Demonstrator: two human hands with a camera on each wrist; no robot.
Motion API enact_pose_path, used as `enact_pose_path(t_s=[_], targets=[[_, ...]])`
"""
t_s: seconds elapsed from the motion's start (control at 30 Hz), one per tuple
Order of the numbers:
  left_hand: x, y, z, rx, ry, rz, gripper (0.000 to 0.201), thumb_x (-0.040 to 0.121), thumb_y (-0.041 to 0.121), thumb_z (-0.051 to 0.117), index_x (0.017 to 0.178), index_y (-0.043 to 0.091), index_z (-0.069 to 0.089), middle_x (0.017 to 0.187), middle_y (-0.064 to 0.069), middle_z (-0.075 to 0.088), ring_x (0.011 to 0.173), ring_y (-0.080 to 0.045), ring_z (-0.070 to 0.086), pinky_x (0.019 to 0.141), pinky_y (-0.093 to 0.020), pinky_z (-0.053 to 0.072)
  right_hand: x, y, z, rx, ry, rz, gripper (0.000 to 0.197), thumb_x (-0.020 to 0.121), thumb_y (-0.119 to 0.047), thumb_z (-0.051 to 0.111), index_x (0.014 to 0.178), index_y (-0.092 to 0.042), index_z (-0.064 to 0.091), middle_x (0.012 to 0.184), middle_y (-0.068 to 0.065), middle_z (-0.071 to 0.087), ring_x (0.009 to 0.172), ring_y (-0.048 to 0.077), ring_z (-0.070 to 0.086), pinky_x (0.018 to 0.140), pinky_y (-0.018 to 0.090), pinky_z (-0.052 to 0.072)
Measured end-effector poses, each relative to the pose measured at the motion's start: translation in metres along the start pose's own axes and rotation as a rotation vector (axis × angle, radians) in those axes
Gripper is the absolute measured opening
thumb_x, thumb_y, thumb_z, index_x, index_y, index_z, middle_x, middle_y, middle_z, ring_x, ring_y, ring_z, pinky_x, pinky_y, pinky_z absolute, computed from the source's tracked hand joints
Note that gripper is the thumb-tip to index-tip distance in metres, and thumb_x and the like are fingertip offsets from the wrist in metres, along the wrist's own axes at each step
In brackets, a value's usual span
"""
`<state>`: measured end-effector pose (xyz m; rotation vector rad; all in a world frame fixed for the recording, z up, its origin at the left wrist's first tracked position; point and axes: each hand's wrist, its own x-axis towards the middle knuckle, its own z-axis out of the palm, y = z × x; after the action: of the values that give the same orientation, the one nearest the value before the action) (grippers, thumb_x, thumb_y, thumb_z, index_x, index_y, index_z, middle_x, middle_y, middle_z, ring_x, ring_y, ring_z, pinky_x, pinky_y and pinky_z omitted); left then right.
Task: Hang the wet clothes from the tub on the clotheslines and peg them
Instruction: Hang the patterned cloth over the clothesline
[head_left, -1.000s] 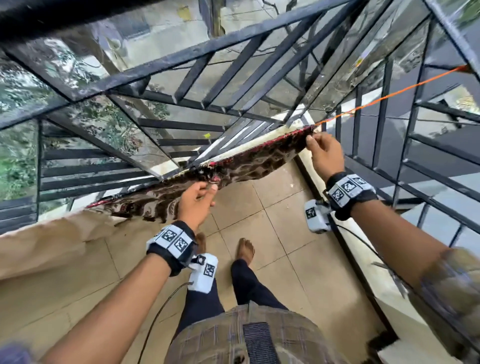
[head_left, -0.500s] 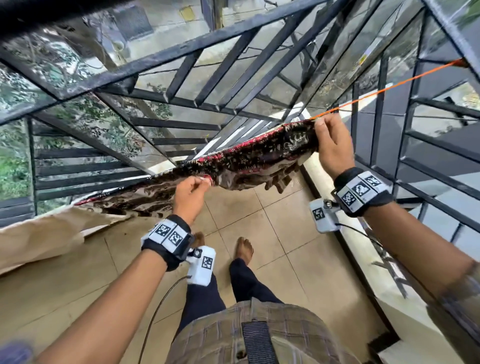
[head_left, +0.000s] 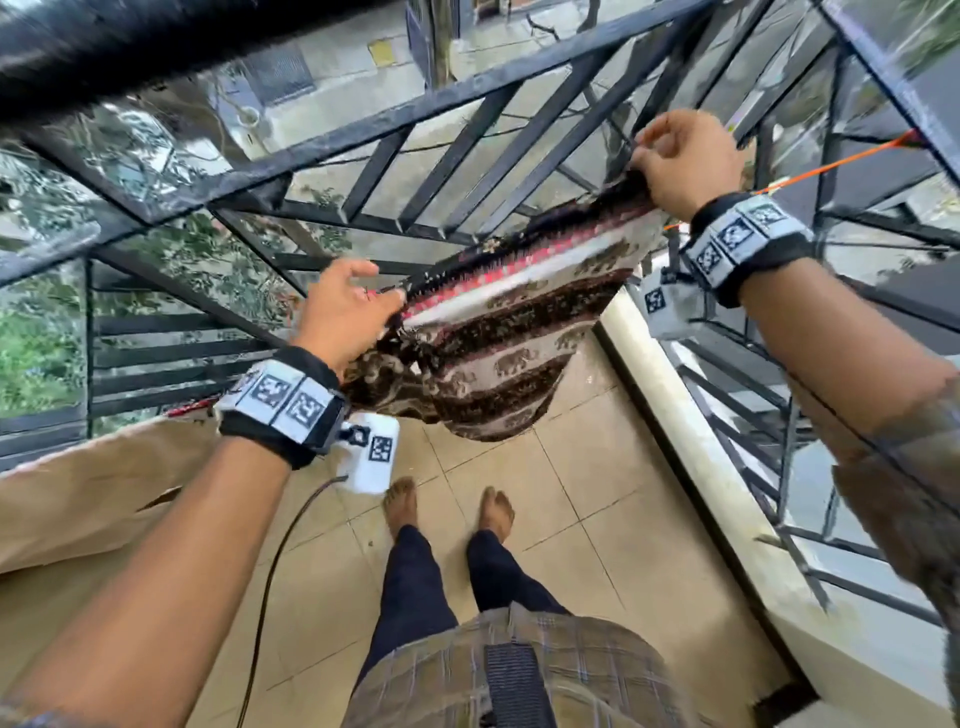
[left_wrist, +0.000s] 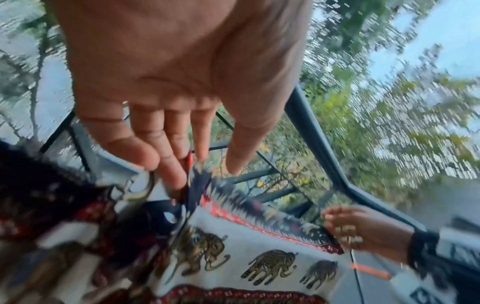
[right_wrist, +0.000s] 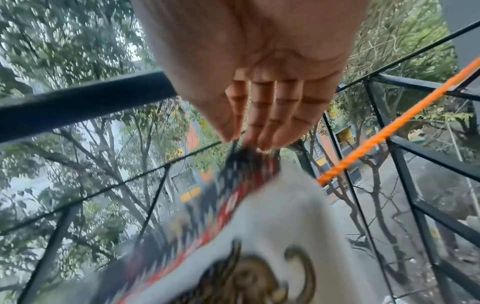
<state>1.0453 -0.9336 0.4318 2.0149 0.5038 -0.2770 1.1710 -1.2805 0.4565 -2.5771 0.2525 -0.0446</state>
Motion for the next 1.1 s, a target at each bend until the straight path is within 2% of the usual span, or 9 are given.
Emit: enact_pose_path(t_s=[0.07, 0.17, 0.33, 0.47, 0.6, 0.7, 0.8, 1.0, 1.1], targets=[[-0.001, -0.006, 0.003, 0.203, -0.096, 0.032, 0.026, 0.082, 0.033, 0.072, 0.104, 0.024, 0.063, 0.069, 0.005, 0.054, 0.074, -0.021, 0.058, 0.073, -0.030, 0.047, -0.006, 0.005, 0.008, -0.069, -0.099, -0.016, 0.024, 0.084, -0.032, 0.059, 0.103, -0.021, 0.069, 0.094, 0.002, 0.071, 0.095, 0.022, 0.066, 0.087, 0.030, 0.051], [-0.019, -0.012, 0.005, 0.404, -0.052, 0.129, 0.013, 0.084, 0.038, 0.068, 0.093, 0.030, 0.067, 0.073, 0.008, 0.061, 0.079, -0.019, 0.061, 0.076, -0.031, 0.048, -0.027, 0.018, 0.019, -0.262, -0.317, -0.097, 0.023, 0.091, -0.040, 0.060, 0.106, -0.026, 0.071, 0.096, 0.003, 0.069, 0.098, 0.027, 0.065, 0.085, 0.033, 0.048], [-0.038, -0.038, -0.007, 0.308, 0.064, 0.197, 0.004, 0.087, 0.028, 0.065, 0.086, 0.026, 0.069, 0.077, 0.008, 0.069, 0.071, -0.010, 0.064, 0.072, -0.029, 0.052, -0.050, 0.032, 0.027, -0.537, -0.333, -0.251, 0.055, 0.097, -0.061, 0.038, 0.069, -0.019, 0.062, 0.076, 0.011, 0.063, 0.083, 0.032, 0.063, 0.085, 0.043, 0.043], [-0.049, -0.074, -0.031, 0.294, 0.116, 0.190, 0.007, 0.086, 0.021, 0.066, 0.089, 0.025, 0.070, 0.079, 0.002, 0.068, 0.065, -0.014, 0.059, 0.069, -0.033, 0.053, -0.055, 0.025, 0.029, -0.483, -0.249, -0.294, 0.047, 0.096, -0.058, 0.041, 0.089, -0.022, 0.070, 0.091, 0.011, 0.070, 0.093, 0.033, 0.064, 0.093, 0.047, 0.041], [-0.063, -0.116, -0.068, 0.527, 0.210, 0.289, 0.021, 0.086, 0.019, 0.070, 0.107, 0.020, 0.069, 0.102, -0.008, 0.066, 0.097, -0.029, 0.058, 0.089, -0.041, 0.043, -0.082, -0.002, 0.046, -0.269, -0.118, -0.473, 0.036, 0.092, -0.050, 0.047, 0.093, -0.024, 0.071, 0.092, 0.000, 0.070, 0.089, 0.027, 0.063, 0.081, 0.041, 0.047], [-0.072, -0.144, -0.094, 0.686, 0.220, 0.206, 0.036, 0.090, 0.025, 0.067, 0.125, 0.019, 0.063, 0.118, -0.014, 0.062, 0.114, -0.034, 0.052, 0.099, -0.049, 0.038, -0.114, -0.034, 0.073, -0.152, -0.214, -0.671, 0.024, 0.093, -0.043, 0.052, 0.094, -0.025, 0.069, 0.087, -0.005, 0.067, 0.084, 0.019, 0.061, 0.080, 0.037, 0.046], [-0.078, -0.154, -0.107, 0.790, 0.174, 0.205, 0.043, 0.092, 0.024, 0.064, 0.135, 0.021, 0.057, 0.125, -0.013, 0.062, 0.117, -0.036, 0.052, 0.100, -0.057, 0.037, -0.140, -0.062, 0.105, -0.138, -0.331, -0.808, 0.021, 0.094, -0.042, 0.056, 0.106, -0.028, 0.067, 0.099, -0.008, 0.067, 0.093, 0.016, 0.060, 0.087, 0.042, 0.045], [-0.073, -0.144, -0.117, 0.850, 0.183, 0.234, 0.032, 0.093, 0.027, 0.065, 0.123, 0.020, 0.066, 0.112, -0.011, 0.071, 0.107, -0.036, 0.061, 0.098, -0.057, 0.036, -0.168, -0.115, 0.154, -0.198, -0.445, -0.971, 0.043, 0.093, -0.049, 0.047, 0.127, -0.028, 0.061, 0.129, -0.007, 0.062, 0.115, 0.020, 0.057, 0.091, 0.043, 0.041], [-0.065, -0.146, -0.123, 0.837, 0.150, 0.225, 0.029, 0.093, 0.031, 0.063, 0.120, 0.022, 0.068, 0.109, -0.009, 0.072, 0.103, -0.034, 0.062, 0.096, -0.053, 0.038, -0.165, -0.124, 0.163, -0.272, -0.510, -0.919, 0.032, 0.096, -0.044, 0.051, 0.121, -0.030, 0.065, 0.118, -0.007, 0.067, 0.111, 0.023, 0.058, 0.089, 0.043, 0.040]])
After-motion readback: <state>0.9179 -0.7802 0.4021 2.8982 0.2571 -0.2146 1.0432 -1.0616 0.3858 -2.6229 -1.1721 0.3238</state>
